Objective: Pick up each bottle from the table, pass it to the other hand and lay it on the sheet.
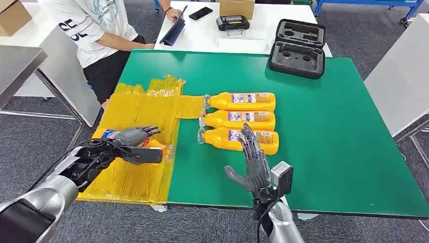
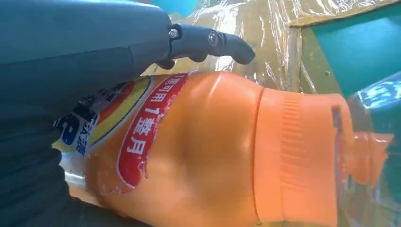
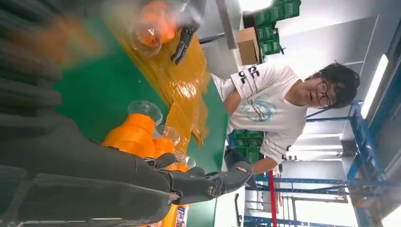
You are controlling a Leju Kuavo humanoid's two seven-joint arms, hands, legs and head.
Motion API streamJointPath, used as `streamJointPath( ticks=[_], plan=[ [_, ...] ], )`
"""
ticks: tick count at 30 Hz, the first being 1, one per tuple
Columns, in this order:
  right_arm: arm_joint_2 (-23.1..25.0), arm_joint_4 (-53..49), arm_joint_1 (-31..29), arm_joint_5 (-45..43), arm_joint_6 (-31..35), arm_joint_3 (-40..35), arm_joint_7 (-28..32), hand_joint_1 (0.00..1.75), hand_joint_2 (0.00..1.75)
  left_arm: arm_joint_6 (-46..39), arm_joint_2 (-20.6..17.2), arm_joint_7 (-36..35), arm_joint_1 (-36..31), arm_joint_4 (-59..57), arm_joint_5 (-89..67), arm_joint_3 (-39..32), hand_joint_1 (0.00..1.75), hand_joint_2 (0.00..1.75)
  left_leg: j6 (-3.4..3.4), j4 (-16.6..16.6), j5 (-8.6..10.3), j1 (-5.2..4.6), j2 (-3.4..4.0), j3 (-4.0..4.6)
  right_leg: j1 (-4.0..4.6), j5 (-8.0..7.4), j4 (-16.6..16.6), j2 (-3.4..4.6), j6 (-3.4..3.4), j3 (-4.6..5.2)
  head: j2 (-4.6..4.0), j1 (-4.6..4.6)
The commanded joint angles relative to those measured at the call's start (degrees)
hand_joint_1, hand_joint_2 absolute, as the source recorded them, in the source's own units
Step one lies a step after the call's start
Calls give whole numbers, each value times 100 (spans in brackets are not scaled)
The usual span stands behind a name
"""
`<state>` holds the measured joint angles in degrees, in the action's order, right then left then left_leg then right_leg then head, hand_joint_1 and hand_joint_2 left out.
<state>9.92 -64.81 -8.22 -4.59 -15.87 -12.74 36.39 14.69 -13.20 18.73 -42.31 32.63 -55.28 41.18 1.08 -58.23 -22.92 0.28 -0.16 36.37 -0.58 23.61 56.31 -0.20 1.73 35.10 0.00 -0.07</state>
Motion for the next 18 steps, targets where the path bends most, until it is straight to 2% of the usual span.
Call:
streamJointPath(
  ticks=[1, 9, 18],
  plan=[
    [-123, 179, -81, 36, 52, -84, -83, 0, 175, 89, -144, -50, 89, -52, -12, 339, 0, 175, -3, 7, -6, 0, 8, -19, 0, 4, -7, 8, -4, -17, 0, 0],
    [-130, 136, -16, 58, 19, -73, -124, 0, 175, 331, -583, -160, 397, 868, 360, -28, 0, 175, -6, 8, -11, 2, 24, -24, 2, 4, -6, 20, -6, -17, 0, 0],
    [-112, 129, -48, 63, 14, -74, -135, 0, 175, 380, -591, -194, 409, 951, 364, -30, 0, 175, -5, 5, -10, 3, 16, -16, 3, 8, -5, 10, -7, -12, 0, 0]
  ],
)
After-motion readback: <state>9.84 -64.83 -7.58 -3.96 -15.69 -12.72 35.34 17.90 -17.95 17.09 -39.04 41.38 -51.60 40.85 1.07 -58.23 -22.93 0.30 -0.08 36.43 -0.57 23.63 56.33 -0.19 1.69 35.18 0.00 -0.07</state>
